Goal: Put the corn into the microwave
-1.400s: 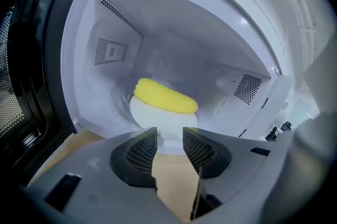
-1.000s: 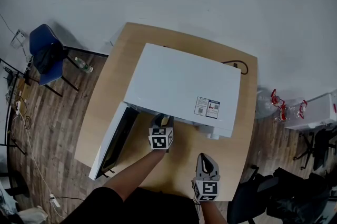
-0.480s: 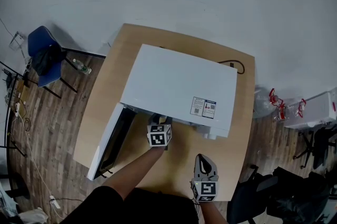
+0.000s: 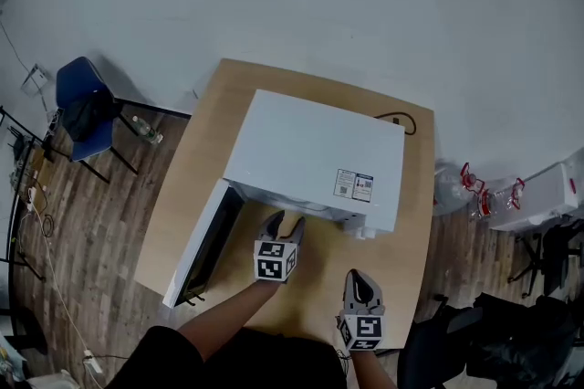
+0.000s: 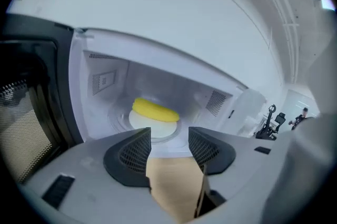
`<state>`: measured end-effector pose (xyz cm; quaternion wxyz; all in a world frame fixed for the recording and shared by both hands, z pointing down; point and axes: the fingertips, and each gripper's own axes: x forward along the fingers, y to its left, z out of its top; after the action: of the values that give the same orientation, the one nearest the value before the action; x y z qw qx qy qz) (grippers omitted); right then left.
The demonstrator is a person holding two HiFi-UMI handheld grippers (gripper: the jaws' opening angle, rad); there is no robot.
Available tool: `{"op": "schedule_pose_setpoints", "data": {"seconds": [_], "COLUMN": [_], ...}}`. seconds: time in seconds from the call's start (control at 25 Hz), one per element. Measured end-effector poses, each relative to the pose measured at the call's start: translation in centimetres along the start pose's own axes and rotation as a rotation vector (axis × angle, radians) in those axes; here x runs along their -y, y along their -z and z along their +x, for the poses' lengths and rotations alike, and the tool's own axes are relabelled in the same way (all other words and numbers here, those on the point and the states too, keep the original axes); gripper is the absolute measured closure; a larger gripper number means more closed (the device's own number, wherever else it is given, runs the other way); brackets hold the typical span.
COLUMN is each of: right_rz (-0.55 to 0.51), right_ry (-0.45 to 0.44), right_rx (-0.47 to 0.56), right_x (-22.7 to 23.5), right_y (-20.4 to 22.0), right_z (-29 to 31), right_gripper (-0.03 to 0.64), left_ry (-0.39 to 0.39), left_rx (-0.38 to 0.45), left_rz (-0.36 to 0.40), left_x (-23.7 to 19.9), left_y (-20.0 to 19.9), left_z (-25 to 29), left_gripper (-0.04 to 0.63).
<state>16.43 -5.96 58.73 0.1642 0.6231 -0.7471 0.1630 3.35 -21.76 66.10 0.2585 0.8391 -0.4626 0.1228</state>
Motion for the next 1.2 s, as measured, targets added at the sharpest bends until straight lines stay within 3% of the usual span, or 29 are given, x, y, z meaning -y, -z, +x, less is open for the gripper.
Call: {"op": "schedule_pose_setpoints", "data": {"seconds": [0.16,0.44,0.56,0.92,1.2], "right_rz": [0.052,0.049,0.041,0.017,-0.018], "right_ry": [0.030,-0.004,-0.008,0.047,-0.011], "right_rx": [0.057,0.154,0.185,0.192,0.230], "right_x": [-1.5,-7.1,-9.4,-11.8,-11.6], "right_y": [-1.8,-5.6,-6.9,-7.6,-7.9], "right_z": [-1.1,-5.0,-7.8,-15.6,-19.0], "right_gripper": [0.557,0.557,0.557,0.557,0.557], "left_ry": [0.081,0.259,0.262,0.306,0.271], "left_rx": [0.048,0.173,0.224,0.253,0.279], "left_rz": [0.016,-0.040,-0.015,0.074,0.122], "left_x": [1.9,6.8,8.0,11.9,15.8], "left_y": [-1.7,-4.7,-5.3,-4.5,-3.5], "left_z": [-6.1,-17.5,-22.2,-30.7,-33.6], "left_gripper": [0.394,0.417,0.555,0.577,0.577]}}
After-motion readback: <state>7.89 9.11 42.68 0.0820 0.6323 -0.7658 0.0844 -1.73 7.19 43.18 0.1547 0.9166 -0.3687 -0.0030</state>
